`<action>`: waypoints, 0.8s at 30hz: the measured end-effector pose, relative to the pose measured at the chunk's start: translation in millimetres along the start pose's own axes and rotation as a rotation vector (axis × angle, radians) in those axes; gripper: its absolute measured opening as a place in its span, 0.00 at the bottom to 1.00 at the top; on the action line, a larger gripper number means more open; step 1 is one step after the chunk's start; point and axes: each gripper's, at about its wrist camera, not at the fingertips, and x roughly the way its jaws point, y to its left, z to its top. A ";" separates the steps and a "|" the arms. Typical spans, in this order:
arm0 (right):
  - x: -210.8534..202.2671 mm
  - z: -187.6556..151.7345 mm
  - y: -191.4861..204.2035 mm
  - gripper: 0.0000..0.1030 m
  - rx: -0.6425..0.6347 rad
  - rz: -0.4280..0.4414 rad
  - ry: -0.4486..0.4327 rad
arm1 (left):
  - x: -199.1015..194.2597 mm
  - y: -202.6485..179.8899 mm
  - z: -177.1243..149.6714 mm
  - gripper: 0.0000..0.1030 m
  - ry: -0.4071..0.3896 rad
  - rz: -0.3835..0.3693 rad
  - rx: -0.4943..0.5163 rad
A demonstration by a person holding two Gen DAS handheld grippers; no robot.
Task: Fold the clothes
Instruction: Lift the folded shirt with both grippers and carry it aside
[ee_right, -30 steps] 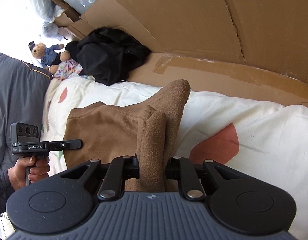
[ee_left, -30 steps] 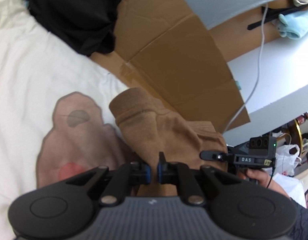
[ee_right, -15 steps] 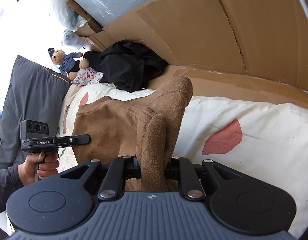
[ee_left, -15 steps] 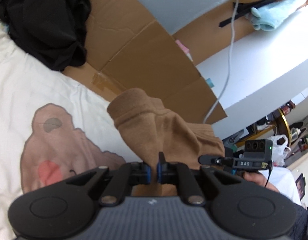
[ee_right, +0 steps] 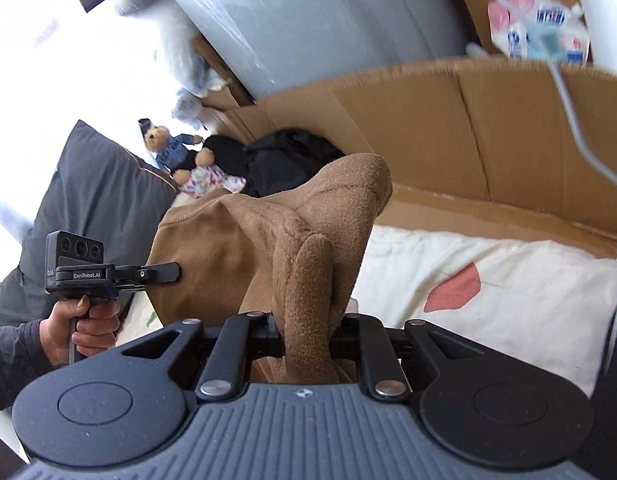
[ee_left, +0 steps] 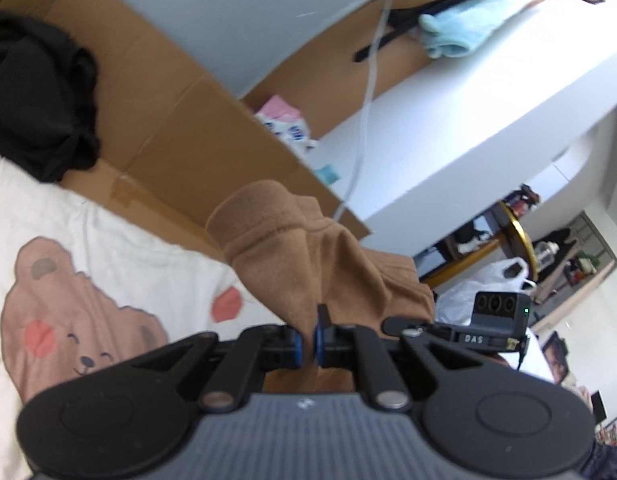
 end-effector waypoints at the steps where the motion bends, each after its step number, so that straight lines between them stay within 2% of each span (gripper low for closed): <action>1: -8.2 1.3 5.6 0.15 -0.023 0.003 -0.003 | -3.1 -8.5 0.2 0.06 0.004 -0.012 0.002; 8: -65.3 16.8 42.7 0.15 -0.054 -0.019 -0.072 | -23.2 -61.6 9.8 0.06 -0.036 -0.067 0.047; 14: -116.9 26.2 78.3 0.15 -0.083 -0.052 -0.141 | -32.6 -100.3 21.3 0.06 -0.109 -0.161 0.055; 16: -127.0 25.9 83.2 0.15 -0.087 -0.059 -0.156 | -31.8 -112.3 21.3 0.05 -0.114 -0.190 0.026; 24: -184.1 22.3 95.8 0.15 -0.110 -0.123 -0.239 | -18.6 -155.6 16.2 0.05 -0.105 -0.278 0.076</action>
